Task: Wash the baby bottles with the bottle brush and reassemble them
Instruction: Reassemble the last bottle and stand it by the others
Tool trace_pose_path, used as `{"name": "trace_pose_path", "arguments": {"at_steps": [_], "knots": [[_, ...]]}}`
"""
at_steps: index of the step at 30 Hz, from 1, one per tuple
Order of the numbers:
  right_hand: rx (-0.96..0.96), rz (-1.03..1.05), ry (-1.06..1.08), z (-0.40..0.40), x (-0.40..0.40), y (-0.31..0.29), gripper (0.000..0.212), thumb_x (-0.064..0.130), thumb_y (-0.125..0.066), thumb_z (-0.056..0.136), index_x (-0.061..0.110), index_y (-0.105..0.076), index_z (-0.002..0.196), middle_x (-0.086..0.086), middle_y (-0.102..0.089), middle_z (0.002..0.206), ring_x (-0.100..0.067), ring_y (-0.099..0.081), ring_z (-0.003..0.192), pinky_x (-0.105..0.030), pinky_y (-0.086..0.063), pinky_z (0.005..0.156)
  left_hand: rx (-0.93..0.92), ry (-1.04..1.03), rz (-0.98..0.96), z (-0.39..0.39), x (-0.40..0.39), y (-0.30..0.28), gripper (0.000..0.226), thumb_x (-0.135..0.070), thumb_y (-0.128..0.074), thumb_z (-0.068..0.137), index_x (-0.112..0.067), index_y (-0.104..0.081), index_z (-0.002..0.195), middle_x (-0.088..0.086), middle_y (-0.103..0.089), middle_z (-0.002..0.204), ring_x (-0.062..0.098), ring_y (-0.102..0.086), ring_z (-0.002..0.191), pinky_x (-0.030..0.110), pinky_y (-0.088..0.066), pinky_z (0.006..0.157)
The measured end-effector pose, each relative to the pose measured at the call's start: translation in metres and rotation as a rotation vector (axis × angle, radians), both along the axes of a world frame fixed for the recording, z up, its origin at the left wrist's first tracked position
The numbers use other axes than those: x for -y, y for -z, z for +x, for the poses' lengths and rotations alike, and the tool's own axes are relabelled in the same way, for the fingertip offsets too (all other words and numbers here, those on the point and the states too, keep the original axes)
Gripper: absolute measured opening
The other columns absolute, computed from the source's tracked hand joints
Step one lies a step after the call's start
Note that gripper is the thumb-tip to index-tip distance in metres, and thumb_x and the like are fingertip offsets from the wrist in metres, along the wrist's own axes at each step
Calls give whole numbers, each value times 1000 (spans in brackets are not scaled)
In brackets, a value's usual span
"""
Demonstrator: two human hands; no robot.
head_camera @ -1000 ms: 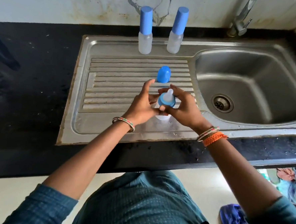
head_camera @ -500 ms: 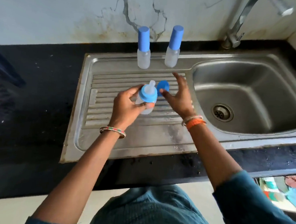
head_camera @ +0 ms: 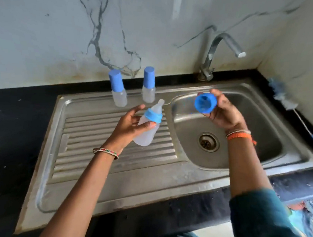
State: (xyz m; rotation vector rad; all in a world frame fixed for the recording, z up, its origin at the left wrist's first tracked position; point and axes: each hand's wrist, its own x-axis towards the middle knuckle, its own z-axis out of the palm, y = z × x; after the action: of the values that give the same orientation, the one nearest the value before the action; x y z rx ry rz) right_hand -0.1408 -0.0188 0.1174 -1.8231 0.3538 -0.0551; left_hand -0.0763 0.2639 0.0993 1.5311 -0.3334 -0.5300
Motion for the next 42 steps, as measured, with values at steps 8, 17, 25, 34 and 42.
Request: {"name": "trace_pose_path", "arguments": {"at_steps": [8, 17, 25, 34, 42], "knots": [[-47, -437, 566, -26, 48, 50, 27, 20, -73, 81, 15, -70, 108, -11, -70, 101, -28, -64, 95, -31, -53, 76, 6, -21, 54, -17, 75, -5, 19, -11, -65, 86, -9, -60, 104, -13, -70, 78, -5, -64, 70, 9, -46, 61], [413, 311, 155, -14, 16, -21, 15, 10, -70, 82, 16, -57, 88, 5, -72, 76, -2, -62, 69, -14, -47, 65, 57, -133, 61, -29, 90, -13, 8, -22, -69, 83, -17, -68, 90, -11, -70, 78, -4, -62, 71, 10, -46, 64], [413, 345, -174, -4, -18, -37, 38, 38, -86, 60, 17, -62, 81, -19, -71, 97, -33, -67, 98, -40, -53, 89, 79, -194, -64, -46, 78, -38, 28, -35, -77, 67, -19, -67, 87, -5, -69, 78, 3, -62, 74, 14, -47, 69], [403, 371, -262, -5, -61, -57, 27, 22, -76, 73, 10, -58, 88, -20, -70, 102, -27, -67, 96, -35, -54, 85, 51, -335, -263, -58, 49, -40, 27, -32, -82, 64, -19, -67, 82, -5, -70, 73, 7, -64, 72, 22, -51, 67], [419, 9, -475, 37, -119, -58, 43, 5, -77, 70, 7, -57, 108, -11, -63, 115, -21, -62, 109, -36, -54, 88, 71, -290, -271, -25, -13, -12, 78, -73, -74, 51, -21, -53, 104, -6, -72, 83, 5, -65, 81, 22, -51, 77]]}}
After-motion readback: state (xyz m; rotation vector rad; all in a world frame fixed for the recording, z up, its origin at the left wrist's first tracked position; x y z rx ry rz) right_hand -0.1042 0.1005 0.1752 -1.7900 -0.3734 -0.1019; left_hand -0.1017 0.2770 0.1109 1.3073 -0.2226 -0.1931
